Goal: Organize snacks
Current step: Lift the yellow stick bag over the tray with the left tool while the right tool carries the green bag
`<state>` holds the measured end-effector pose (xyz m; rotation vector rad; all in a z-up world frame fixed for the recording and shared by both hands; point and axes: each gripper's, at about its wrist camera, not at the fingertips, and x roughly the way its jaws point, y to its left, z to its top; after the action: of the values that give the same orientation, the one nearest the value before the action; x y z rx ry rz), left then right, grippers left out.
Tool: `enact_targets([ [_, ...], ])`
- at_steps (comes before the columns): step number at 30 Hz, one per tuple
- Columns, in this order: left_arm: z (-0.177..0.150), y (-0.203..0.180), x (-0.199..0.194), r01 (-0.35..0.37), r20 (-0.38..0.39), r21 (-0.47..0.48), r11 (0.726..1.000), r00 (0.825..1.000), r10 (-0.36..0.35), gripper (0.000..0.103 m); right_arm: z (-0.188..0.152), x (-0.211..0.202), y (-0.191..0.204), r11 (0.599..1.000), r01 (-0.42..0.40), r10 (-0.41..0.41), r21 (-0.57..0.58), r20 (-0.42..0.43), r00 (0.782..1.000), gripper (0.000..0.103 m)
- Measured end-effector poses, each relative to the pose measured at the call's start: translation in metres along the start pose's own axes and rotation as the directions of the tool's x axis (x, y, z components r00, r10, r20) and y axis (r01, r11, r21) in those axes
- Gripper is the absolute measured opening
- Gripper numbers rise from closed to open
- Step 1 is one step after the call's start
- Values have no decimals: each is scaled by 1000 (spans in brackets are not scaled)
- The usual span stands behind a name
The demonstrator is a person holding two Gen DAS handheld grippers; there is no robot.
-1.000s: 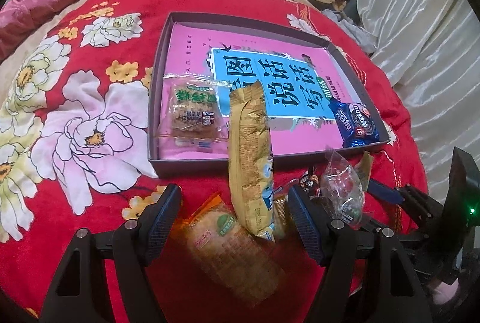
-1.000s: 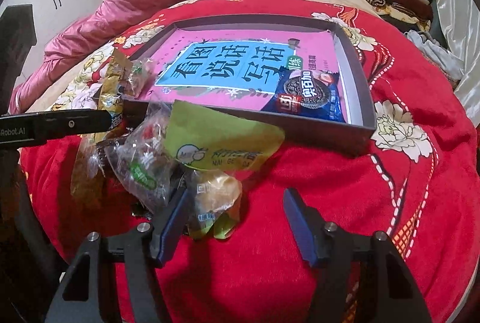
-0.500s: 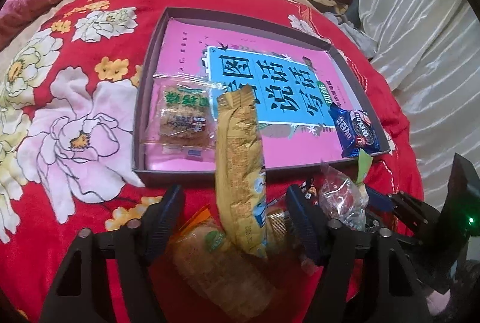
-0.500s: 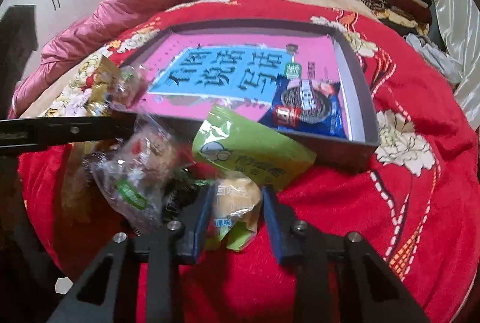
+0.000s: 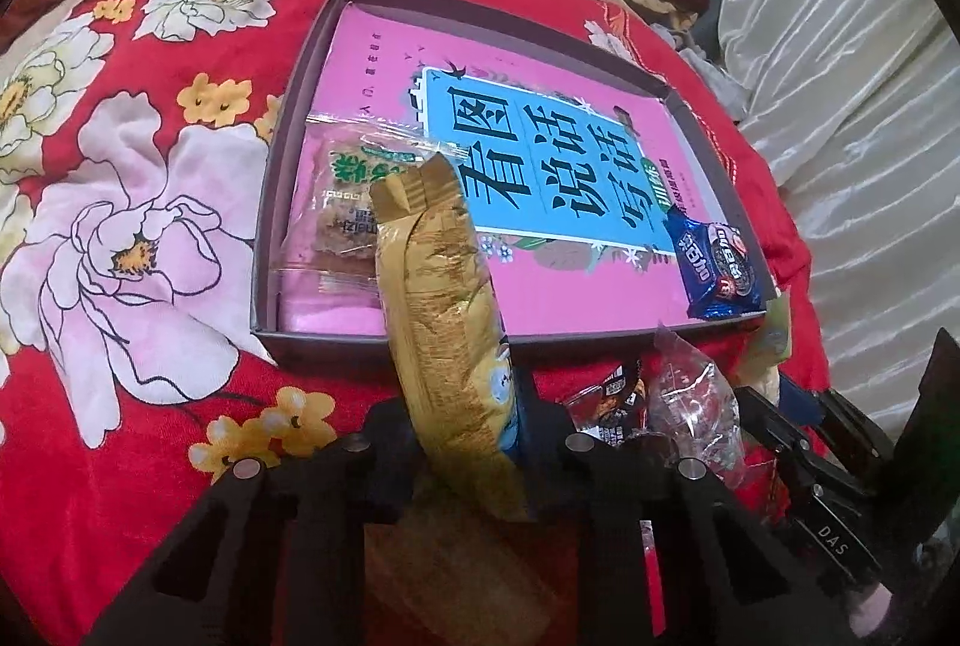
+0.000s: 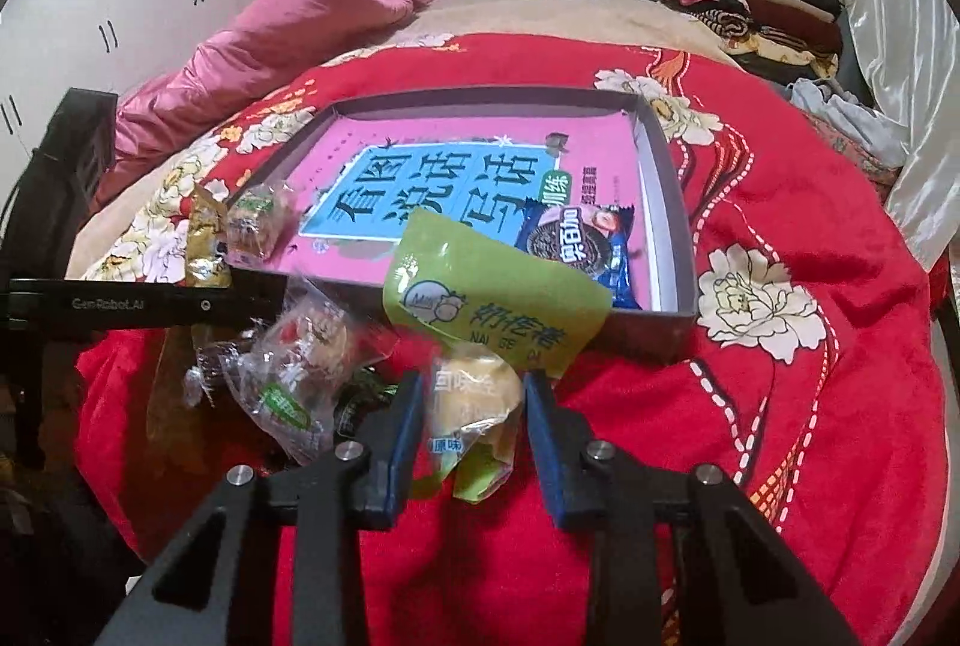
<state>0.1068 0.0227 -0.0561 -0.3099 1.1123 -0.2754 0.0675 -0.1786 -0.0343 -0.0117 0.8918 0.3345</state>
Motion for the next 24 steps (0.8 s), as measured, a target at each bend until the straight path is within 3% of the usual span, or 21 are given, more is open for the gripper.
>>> enact_targets([
  [5, 0, -2, -5, 17, 8, 3, 1000, 1000, -17, 19, 3, -7, 2, 1000, -11, 11, -4, 29, 1000, 34],
  [24, 5, -12, -52, 22, 106, 53, 998, 994, -28, 17, 15, -27, -5, 998, -57, 51, 38, 147, 988, 34],
])
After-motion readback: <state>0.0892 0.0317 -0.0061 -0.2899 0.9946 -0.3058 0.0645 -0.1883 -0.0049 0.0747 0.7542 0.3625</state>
